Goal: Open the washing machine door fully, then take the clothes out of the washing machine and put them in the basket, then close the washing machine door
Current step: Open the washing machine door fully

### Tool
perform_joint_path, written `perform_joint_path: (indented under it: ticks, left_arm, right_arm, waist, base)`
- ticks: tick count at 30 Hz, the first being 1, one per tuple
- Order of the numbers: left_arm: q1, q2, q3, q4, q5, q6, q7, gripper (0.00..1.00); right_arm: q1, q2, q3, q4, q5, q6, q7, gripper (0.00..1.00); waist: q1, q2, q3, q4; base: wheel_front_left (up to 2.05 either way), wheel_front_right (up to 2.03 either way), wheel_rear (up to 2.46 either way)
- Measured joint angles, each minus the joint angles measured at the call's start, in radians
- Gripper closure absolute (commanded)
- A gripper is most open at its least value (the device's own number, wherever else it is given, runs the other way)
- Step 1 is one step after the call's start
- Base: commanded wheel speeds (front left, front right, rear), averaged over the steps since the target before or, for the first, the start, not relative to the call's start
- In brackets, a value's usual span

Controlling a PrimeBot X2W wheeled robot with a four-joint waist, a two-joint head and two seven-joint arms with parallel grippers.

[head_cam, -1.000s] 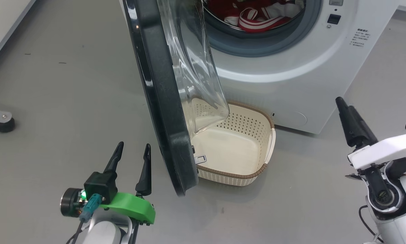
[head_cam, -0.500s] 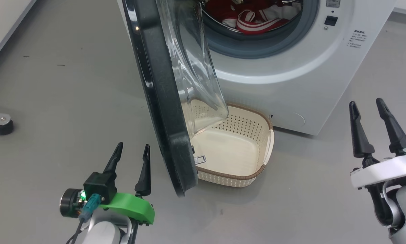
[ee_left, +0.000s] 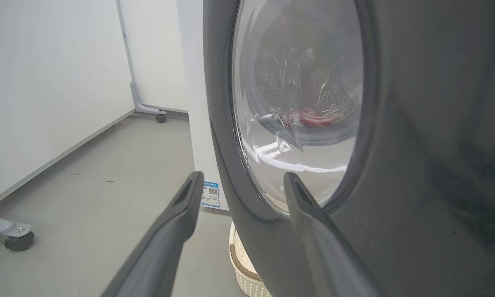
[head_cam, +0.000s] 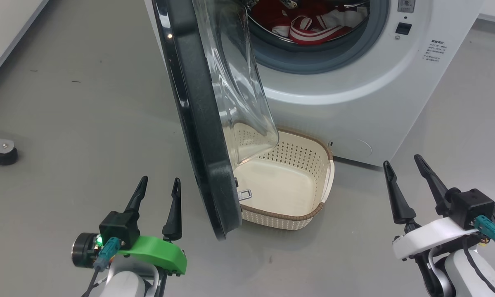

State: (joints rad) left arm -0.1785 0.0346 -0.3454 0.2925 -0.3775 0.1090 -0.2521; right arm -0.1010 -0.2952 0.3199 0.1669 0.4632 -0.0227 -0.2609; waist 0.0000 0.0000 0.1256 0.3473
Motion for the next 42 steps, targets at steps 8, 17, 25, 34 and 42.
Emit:
perform_joint_path:
  ticks: [8, 17, 25, 34, 42]
  left_arm:
    - [0.007, 0.0, 0.002, 0.009, -0.002, 0.0, 0.0, 0.0]
    - [0.01, 0.0, 0.004, 0.012, -0.002, 0.0, 0.0, 0.0]
    - [0.01, 0.0, 0.003, 0.014, -0.002, 0.0, 0.0, 0.0]
    - [0.01, 0.0, 0.01, 0.001, -0.002, 0.0, 0.0, 1.0]
    - [0.009, 0.0, 0.052, -0.073, -0.002, 0.0, 0.0, 1.0]
  right_arm:
    - [0.002, 0.046, -0.027, -0.003, -0.042, -0.017, 0.0, 0.0]
    - [0.01, 0.075, -0.053, 0.001, -0.072, -0.023, 0.0, 0.0]
    - [0.015, 0.096, -0.076, 0.005, -0.097, -0.02, 0.0, 0.0]
    - [0.023, 0.109, -0.093, 0.013, -0.116, -0.005, 0.0, 0.0]
    - [0.023, 0.12, -0.111, 0.018, -0.131, 0.007, 0.0, 0.0]
  waist:
    - [0.0, 0.0, -0.002, 0.001]
    - [0.0, 0.0, -0.002, 0.001]
    - [0.0, 0.0, -0.002, 0.001]
    - [0.0, 0.0, -0.004, 0.003]
    - [0.0, 0.0, -0.006, 0.007]
  base:
    - [0.0, 0.0, 0.0]
    - [0.0, 0.0, 0.0]
    - [0.0, 0.0, 0.0]
    - [0.0, 0.0, 0.0]
    - [0.0, 0.0, 0.0]
